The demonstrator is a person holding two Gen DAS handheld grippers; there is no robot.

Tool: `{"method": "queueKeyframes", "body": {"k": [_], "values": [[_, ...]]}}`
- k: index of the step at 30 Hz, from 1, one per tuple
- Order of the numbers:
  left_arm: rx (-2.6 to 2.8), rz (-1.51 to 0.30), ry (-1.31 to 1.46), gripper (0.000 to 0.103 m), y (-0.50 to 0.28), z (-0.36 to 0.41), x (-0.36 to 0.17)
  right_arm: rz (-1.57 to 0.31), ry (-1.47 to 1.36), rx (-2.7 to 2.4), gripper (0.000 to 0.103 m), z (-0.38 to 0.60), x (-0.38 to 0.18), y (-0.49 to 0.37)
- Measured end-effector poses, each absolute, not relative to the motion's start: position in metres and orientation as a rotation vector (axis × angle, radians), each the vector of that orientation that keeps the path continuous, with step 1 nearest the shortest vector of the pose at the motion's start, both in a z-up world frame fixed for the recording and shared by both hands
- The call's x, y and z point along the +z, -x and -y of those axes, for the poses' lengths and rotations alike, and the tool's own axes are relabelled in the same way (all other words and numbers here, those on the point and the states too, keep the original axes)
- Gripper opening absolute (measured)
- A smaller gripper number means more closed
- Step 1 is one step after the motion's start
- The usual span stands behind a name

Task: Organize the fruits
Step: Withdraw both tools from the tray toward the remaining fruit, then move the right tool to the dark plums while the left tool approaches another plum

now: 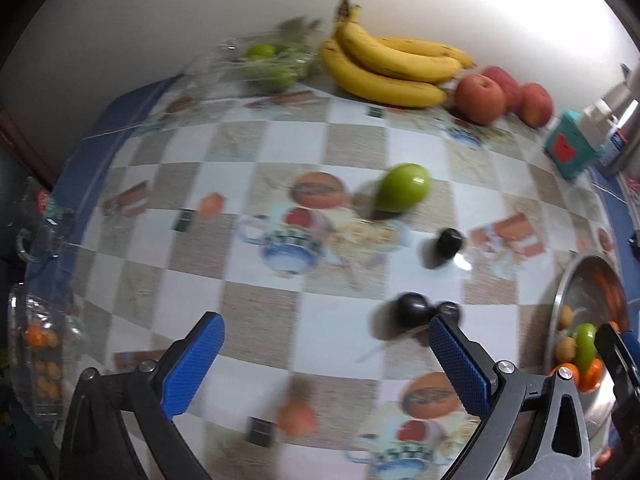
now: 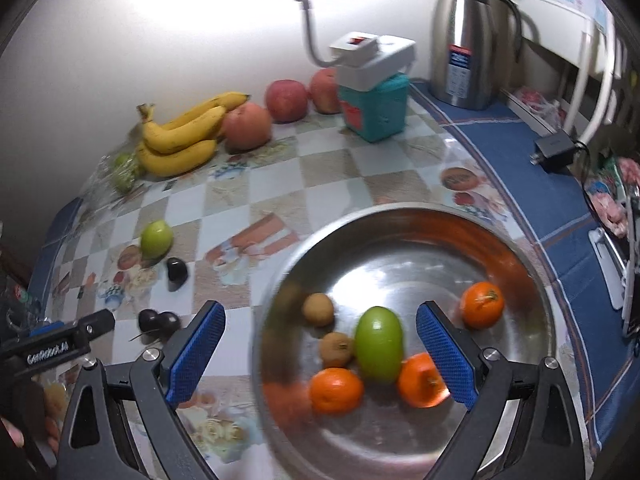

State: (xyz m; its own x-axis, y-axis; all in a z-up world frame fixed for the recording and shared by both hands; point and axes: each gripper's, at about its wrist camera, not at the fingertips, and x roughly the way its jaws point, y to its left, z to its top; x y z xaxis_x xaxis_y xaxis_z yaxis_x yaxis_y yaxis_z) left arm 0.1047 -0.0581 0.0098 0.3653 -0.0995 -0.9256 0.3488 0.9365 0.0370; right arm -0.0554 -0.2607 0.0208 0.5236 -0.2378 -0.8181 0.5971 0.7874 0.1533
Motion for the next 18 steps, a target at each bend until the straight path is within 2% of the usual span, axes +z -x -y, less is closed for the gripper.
{"method": "queueKeyframes", "body": {"k": [12,18], "values": [[-0.204,-1.207,-0.145,0.103,-0.134,0.006,0.003,-0.93,-0.405,-0.34,0.096,0.206,0.025,0.007],[-0.236,-1.238,-0.086,0.103,-0.138,0.003,-0.003,-0.958,-0.418,-0.318,0.096,0.194,0.02,-0.013]]}}
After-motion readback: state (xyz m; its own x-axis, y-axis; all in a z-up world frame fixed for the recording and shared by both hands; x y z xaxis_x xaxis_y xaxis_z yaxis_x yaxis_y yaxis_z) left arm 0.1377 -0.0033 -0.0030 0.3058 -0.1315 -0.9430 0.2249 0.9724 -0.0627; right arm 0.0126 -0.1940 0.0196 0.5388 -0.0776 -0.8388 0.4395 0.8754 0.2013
